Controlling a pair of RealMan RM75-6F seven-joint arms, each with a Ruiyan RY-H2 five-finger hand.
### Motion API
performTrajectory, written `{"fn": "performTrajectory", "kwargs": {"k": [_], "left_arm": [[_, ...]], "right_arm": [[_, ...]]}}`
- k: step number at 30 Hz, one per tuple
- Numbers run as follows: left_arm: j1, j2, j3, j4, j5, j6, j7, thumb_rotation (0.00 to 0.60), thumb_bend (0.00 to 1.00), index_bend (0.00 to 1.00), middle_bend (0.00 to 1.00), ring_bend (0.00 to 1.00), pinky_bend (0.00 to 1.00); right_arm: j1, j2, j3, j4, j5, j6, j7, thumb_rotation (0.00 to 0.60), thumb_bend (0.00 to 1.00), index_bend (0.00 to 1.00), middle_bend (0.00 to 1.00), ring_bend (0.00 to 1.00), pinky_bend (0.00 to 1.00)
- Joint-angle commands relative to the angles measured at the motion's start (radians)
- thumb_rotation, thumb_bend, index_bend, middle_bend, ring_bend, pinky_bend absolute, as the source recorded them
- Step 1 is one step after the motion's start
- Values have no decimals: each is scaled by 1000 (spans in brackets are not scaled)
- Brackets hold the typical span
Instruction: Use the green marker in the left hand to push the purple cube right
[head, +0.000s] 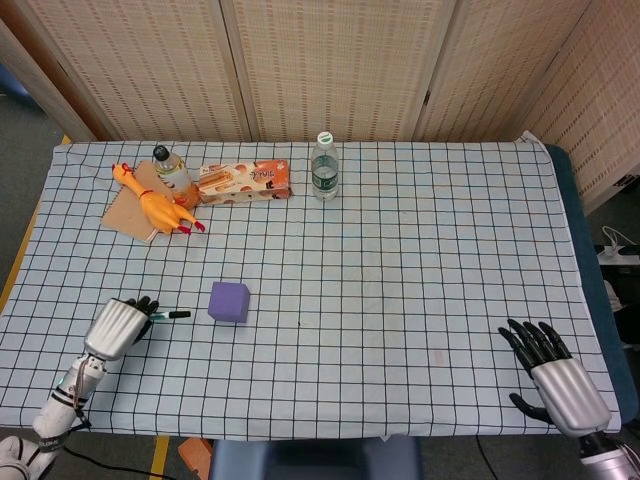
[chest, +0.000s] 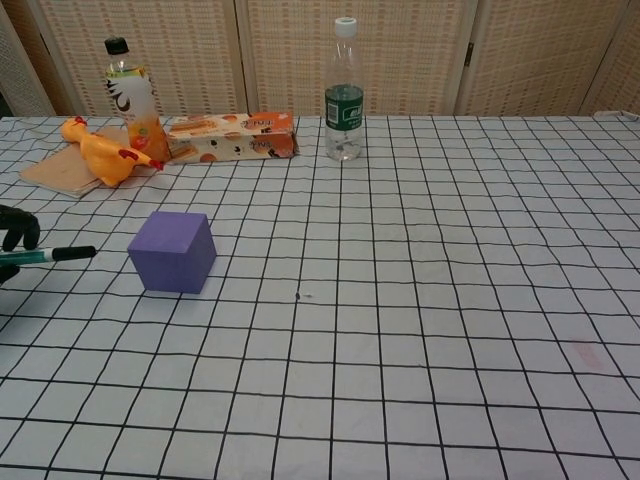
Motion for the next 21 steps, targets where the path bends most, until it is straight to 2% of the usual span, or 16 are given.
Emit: {"fn": "performTrajectory", "kwargs": {"k": [1,10,21], "left_arm": [[-40,-17,1,50,-4,-44,-39,600,570,799,814,765,968],[-91,-53,33,138,2,-111,-83,600,570,799,815,765,968],[-133,-76,35,132,-11,-104,-69,600,570,799,815,765,968]], "right_arm": [[5,-11,7,-6,20,-19,-23,600,114,0,0,0,0],[5,-31,16,-10,43,-27,-66,600,114,0,0,0,0],[15,-25,14,-11,52,-47,-60,600,115,0,0,0,0]]}}
